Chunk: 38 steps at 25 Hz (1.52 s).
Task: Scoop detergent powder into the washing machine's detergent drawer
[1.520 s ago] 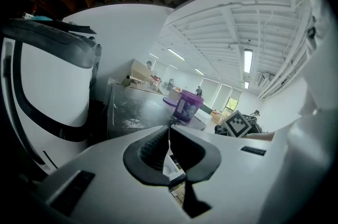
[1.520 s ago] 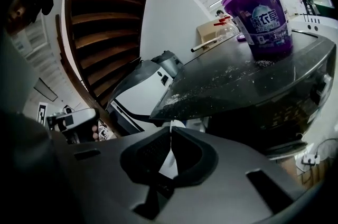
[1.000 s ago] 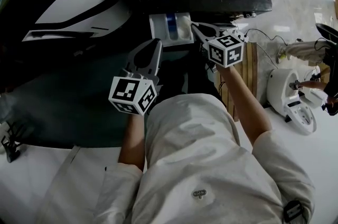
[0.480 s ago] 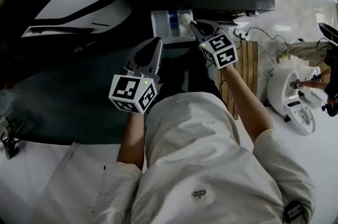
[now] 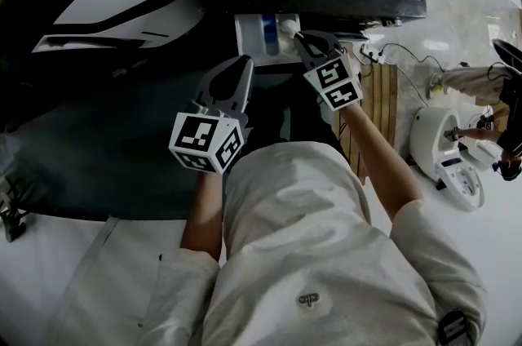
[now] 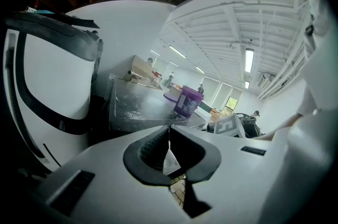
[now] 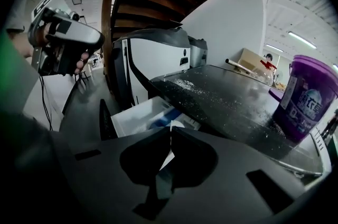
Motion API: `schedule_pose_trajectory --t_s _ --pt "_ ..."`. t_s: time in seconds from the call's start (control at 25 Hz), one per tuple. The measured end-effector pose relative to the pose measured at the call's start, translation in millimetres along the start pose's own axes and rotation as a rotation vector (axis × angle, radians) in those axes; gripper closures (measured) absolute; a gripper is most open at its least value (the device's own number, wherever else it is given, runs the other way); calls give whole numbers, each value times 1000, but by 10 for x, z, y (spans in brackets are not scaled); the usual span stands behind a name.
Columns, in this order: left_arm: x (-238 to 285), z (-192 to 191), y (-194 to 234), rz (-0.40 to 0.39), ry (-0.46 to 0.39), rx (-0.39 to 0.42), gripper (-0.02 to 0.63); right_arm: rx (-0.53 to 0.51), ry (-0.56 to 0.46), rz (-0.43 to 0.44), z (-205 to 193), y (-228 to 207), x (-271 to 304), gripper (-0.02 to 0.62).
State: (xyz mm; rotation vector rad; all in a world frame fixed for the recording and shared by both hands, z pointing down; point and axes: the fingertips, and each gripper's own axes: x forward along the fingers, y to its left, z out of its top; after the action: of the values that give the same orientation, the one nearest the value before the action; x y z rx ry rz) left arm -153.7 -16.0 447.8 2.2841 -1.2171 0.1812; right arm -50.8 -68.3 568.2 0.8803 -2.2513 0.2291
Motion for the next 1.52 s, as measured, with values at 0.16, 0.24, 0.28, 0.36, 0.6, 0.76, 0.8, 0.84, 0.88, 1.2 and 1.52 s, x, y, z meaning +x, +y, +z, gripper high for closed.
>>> schedule_pose_trajectory --t_s 0.16,0.24,0.28,0.36,0.6,0.76,0.8,0.84,0.88,1.2,1.52 --pt "3 -9 -1 -2 -2 -4 583 -72 8 -21 -15 32 0 586" --pt "10 -13 -4 -3 -3 -5 583 -108 13 -30 -23 44 8 586" --pt "12 -14 -3 -3 -4 -6 583 -126 16 -36 -25 48 12 586" --pt "8 -14 2 -3 -5 -8 583 -160 19 -49 -26 57 21 586" --pt "8 -16 13 -7 -9 -15 583 -235 24 -77 -26 63 32 586" --pt "-6 -3 24 -7 -11 -17 583 -292 26 -91 0 87 13 586" --pt "-8 -2 28 -6 -11 -16 583 -313 26 -94 7 94 13 586" --pt "-8 -1 31 -6 -11 -16 583 -334 27 -97 15 102 15 584" --pt "-9 0 32 -6 -11 -16 583 -356 27 -100 23 109 16 585" --pt "-7 4 25 -7 -13 -16 583 -457 36 -131 55 106 13 584" --pt "-44 7 7 -6 -17 -15 583 -511 18 -170 132 95 -70 584"
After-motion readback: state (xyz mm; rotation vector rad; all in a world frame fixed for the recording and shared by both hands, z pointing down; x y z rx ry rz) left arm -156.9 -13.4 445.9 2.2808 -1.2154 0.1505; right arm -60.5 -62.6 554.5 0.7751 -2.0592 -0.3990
